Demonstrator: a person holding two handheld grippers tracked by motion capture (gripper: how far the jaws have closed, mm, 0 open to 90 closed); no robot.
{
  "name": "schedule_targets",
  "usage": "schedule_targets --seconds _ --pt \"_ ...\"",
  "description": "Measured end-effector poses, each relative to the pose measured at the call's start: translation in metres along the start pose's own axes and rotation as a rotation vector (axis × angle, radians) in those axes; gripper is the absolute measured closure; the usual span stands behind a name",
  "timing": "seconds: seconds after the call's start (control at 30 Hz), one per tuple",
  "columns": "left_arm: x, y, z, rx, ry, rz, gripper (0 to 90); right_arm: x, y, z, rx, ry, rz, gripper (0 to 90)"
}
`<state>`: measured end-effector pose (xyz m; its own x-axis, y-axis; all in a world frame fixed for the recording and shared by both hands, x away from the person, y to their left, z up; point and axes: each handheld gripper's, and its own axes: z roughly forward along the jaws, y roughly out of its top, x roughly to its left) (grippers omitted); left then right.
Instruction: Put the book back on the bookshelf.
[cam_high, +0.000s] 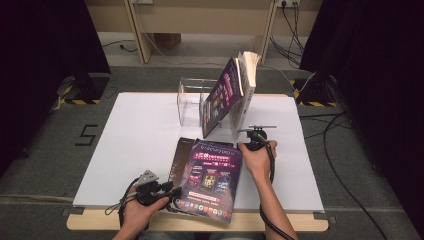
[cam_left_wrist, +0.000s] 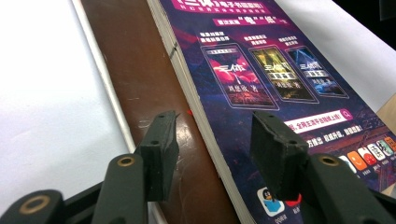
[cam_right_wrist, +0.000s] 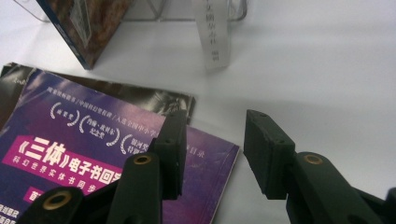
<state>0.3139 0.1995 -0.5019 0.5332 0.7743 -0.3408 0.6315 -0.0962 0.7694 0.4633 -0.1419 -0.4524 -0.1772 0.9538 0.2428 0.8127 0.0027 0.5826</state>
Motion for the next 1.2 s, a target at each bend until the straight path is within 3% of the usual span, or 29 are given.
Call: schedule_targets --seconds 0.27,0.37,0.6,0.63,0.73,1.2 --pt "0.0 0.0 0.0 0.007 0.002 0.001 49.6 -0.002 -0.003 0.008 0.029 0.004 0.008 59.3" --pt "-0.002 0.002 -0.004 -0.013 0.038 0.028 49.6 -0.003 -0.003 0.01 0.033 0.005 0.006 59.2" --pt "0.0 0.0 -0.001 0.006 0.028 0.01 49.4 -0.003 -0.005 0.014 0.052 0.017 0.033 58.9" --pt "0.001 0.0 -0.001 0.006 0.027 0.008 49.4 -0.005 -0.005 0.015 0.049 0.012 0.011 58.7" --pt "0.001 0.0 -0.001 0.008 0.023 0.004 49.3 -0.006 -0.005 0.016 0.048 0.019 0.02 58.3" --pt "0.0 0.001 0.002 0.017 0.002 0.016 51.2 -0.008 -0.003 0.02 0.057 0.045 0.038 56.2"
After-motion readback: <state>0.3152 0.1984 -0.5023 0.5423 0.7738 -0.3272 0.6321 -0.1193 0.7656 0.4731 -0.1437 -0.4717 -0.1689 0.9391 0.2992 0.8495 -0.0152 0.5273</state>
